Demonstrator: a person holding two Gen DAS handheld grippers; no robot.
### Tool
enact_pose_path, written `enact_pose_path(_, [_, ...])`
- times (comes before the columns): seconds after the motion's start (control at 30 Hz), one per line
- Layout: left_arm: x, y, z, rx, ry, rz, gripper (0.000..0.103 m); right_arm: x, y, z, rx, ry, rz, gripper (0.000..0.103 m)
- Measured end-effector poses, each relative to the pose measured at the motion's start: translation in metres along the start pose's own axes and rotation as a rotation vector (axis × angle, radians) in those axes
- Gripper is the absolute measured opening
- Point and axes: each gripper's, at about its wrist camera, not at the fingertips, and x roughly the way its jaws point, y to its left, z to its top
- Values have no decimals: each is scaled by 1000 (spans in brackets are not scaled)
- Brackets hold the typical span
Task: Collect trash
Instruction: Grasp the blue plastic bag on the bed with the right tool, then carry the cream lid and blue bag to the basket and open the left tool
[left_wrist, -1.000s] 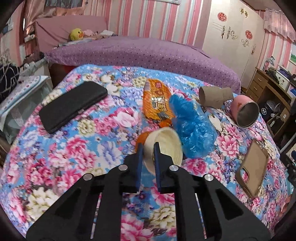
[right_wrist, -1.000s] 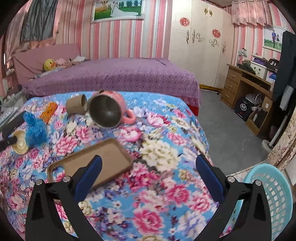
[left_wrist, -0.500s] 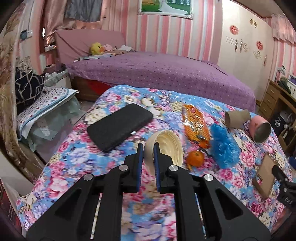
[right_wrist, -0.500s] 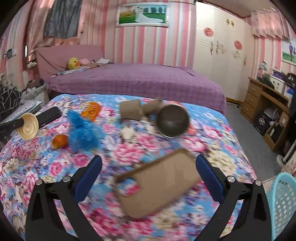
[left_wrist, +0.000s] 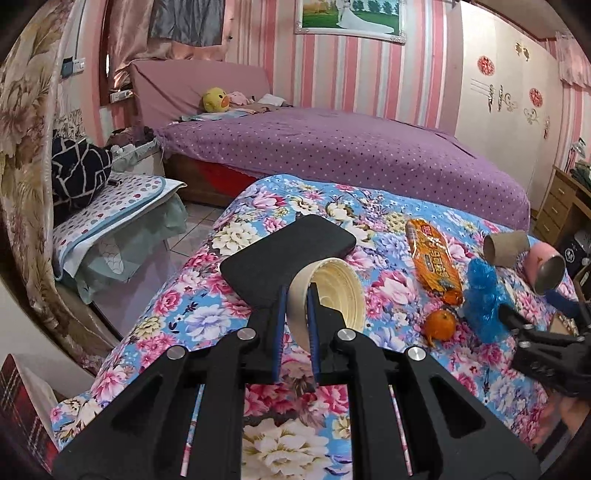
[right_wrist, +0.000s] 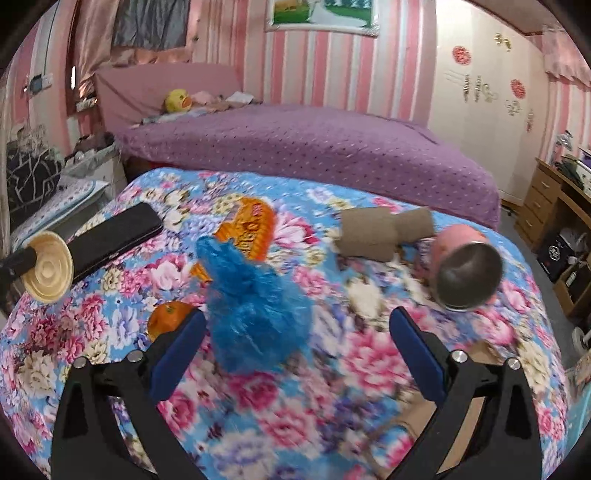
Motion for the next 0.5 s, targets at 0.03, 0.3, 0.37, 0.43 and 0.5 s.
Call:
enact_pose_path(0.03, [0,0,1,-2,-1,-2,10,4,4,0,-11,9,9,76])
enact_pose_path(0.3, [1,-11,-2,16,4,-15,10,9,4,-6,-24,14,84,24])
enact_pose_path(0.37, [-2,-14,-2,21,0,-16,10,1,-1,-6,-29,-14,70,23])
enact_pose_path(0.43, [-4,-17,-2,24,-5,-20,10,-10,-8,-6,-35,-44,56,23])
enact_pose_path(0.5, [-7,-23,-2,31,-7,-23,10,-23,-18,-7,-31,-71,43,23])
